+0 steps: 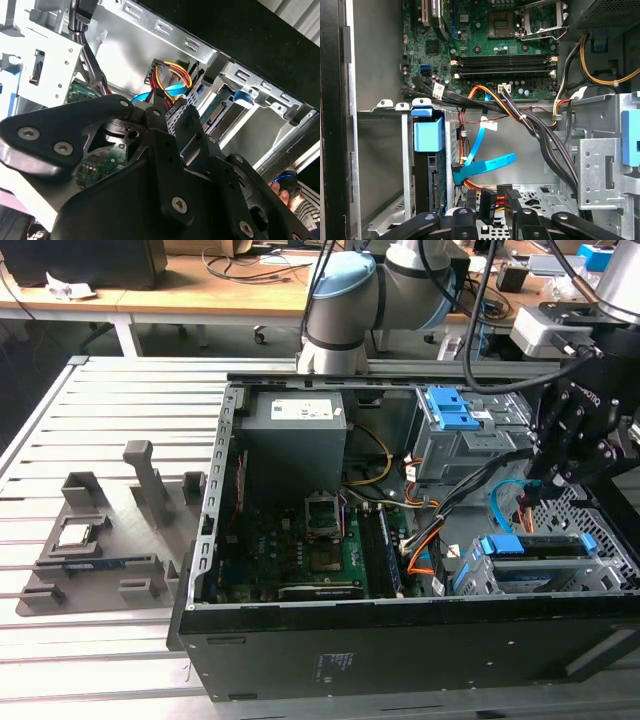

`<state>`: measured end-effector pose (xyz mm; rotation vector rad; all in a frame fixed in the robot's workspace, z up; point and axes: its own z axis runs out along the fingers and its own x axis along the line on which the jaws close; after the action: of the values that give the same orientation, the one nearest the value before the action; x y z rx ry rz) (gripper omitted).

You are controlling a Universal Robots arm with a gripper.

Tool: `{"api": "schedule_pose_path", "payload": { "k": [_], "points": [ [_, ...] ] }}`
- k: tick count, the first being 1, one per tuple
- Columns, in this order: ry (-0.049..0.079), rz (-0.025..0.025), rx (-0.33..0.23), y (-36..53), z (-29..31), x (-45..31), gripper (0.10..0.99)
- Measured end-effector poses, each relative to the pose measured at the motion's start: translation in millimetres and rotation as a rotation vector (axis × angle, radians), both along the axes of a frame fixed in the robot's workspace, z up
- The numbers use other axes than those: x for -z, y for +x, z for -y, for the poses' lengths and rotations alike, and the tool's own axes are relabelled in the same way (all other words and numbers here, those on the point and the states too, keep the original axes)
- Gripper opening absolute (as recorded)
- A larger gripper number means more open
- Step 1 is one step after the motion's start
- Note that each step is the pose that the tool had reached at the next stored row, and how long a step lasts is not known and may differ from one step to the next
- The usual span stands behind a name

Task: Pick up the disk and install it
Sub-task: 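Insert the first disk wire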

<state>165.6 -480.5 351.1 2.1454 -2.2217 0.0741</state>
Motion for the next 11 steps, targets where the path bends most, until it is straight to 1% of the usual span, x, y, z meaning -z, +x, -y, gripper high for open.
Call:
{"api": "schedule_pose_path", "payload": {
  "k": [3,5,6,7,11],
  "points": [
    [0.0,0.0,0.0,0.0,0.2,0.0,0.361],
    [0.0,-0.0001,0.0,0.0,0.3,0.0,0.216],
    [0.0,0.0,0.0,0.0,0.3,0.0,0.216],
    [0.0,0.0,0.0,0.0,0.3,0.0,0.18],
    [0.0,0.0,0.0,0.0,0.5,0.0,0.18]
  ]
}}
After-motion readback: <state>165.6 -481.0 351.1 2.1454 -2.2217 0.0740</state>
